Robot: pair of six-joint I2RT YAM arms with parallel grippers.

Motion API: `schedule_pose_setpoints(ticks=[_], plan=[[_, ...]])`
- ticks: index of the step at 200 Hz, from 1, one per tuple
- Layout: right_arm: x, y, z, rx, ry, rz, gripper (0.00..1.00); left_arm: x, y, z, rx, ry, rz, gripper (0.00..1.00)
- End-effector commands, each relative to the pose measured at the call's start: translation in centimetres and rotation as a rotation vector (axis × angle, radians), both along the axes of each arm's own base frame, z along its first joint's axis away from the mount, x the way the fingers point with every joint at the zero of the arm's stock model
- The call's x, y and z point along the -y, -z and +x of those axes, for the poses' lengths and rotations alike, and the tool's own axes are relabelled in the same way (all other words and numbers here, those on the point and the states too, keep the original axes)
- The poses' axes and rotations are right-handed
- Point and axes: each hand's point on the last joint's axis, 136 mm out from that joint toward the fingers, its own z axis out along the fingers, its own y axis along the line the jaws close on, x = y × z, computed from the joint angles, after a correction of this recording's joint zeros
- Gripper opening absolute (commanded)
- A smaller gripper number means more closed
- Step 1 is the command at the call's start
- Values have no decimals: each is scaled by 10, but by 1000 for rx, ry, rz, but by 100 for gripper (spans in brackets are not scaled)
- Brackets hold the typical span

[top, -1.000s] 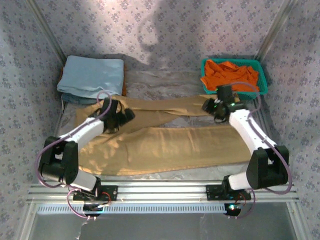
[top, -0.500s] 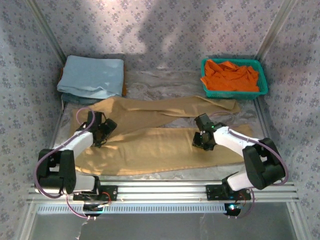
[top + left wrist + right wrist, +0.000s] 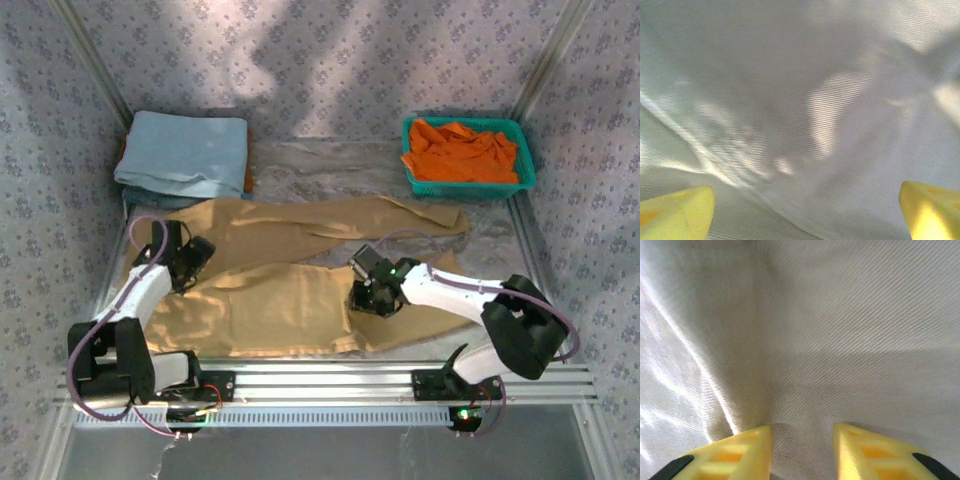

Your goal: Fold and stack the trousers

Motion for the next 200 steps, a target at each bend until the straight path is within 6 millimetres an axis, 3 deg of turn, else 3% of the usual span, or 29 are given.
schedule_pose_setpoints(ticks=[1, 18, 38, 68, 86, 113, 140, 146, 168, 187, 200], plan=[[50, -46, 33, 91, 87, -109, 43, 34, -48, 25, 72, 188, 123, 92], [92, -66, 68, 155, 207, -120, 48, 87, -63, 42, 95, 386, 201, 87], [129, -70, 105, 171, 342, -79, 50, 159, -57, 57, 72, 636, 282, 76], [153, -54, 150, 138, 457, -18, 51, 257, -29, 62, 43, 972, 376, 55], [162, -39, 172, 110, 515, 13, 52, 288, -6, 61, -1, 1092, 441, 50], [170, -5, 189, 20, 578, 45, 53, 312, 14, 63, -20, 1187, 505, 52], [175, 17, 197, -9, 607, 72, 49, 313, 31, 63, -46, 1213, 536, 56], [176, 9, 208, 19, 609, 84, 47, 310, 34, 64, -55, 1212, 556, 56], [179, 8, 214, 32, 605, 81, 39, 302, 47, 66, -82, 1218, 606, 55], [181, 6, 216, 39, 604, 85, 35, 300, 51, 65, -80, 1228, 612, 42], [181, 4, 220, 49, 600, 83, 40, 299, 53, 63, -71, 1238, 610, 35]])
